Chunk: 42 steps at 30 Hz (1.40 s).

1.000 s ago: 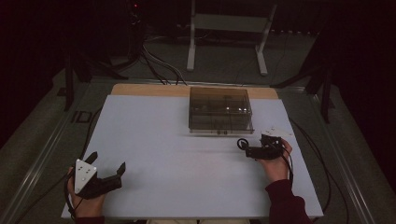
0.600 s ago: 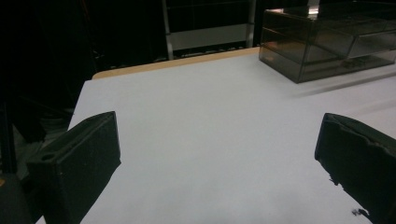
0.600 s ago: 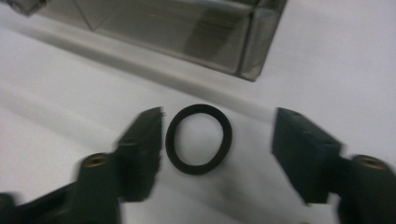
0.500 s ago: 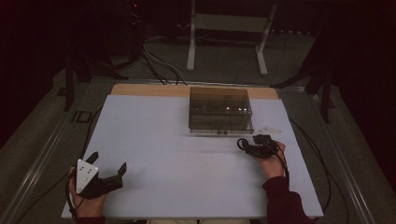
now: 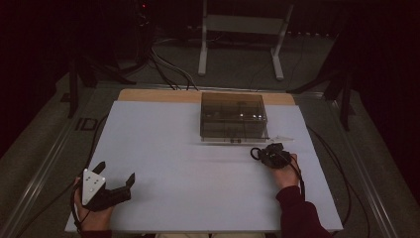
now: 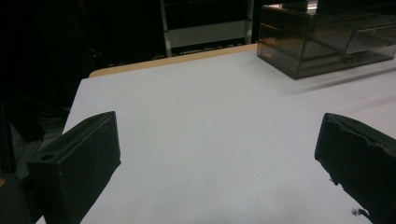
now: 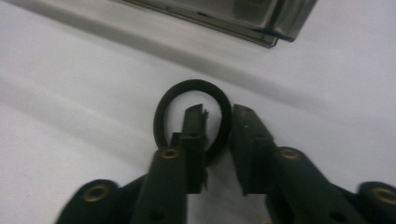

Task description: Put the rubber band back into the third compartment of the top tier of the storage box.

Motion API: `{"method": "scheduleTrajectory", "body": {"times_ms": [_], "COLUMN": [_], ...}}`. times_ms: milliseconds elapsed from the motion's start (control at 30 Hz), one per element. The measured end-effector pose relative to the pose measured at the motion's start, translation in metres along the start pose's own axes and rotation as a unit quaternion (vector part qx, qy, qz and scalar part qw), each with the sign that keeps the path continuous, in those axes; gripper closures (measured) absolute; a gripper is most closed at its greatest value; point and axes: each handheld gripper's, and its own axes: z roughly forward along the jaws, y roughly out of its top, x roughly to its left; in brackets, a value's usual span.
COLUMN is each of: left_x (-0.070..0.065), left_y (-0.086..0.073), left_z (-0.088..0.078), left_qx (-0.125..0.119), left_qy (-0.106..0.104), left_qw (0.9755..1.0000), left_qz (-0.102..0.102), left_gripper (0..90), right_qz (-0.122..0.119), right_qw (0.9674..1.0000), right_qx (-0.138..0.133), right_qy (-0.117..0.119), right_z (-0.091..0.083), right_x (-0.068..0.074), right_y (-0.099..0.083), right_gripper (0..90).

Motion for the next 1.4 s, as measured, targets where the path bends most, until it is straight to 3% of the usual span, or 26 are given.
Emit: {"method": "scheduleTrajectory", "body": {"times_ms": [67, 167, 1400], "left_x": [0.000, 0.000, 0.000], "left_y": [0.000, 0.000, 0.000], "left_z": [0.000, 0.000, 0.001], "left_qx": [-0.001, -0.001, 0.003], "left_qy": [0.000, 0.000, -0.004], "left_qw": [1.0000, 1.0000, 1.0000], "left_qz": [0.000, 0.000, -0.002], "left_gripper": [1.0, 1.0, 1.0], "right_qz": [-0.003, 0.001, 0.020], "right_qw": [1.0000, 1.0000, 0.9987], "right_qx": [0.001, 0.001, -0.034], "right_qy": [0.002, 0.006, 0.032], "right_z": [0.000, -0.001, -0.041], "right_x": [0.000, -0.001, 0.000], "right_y": [0.000, 0.000, 0.000], "right_gripper": [86.5, 87.8, 88.0]}}
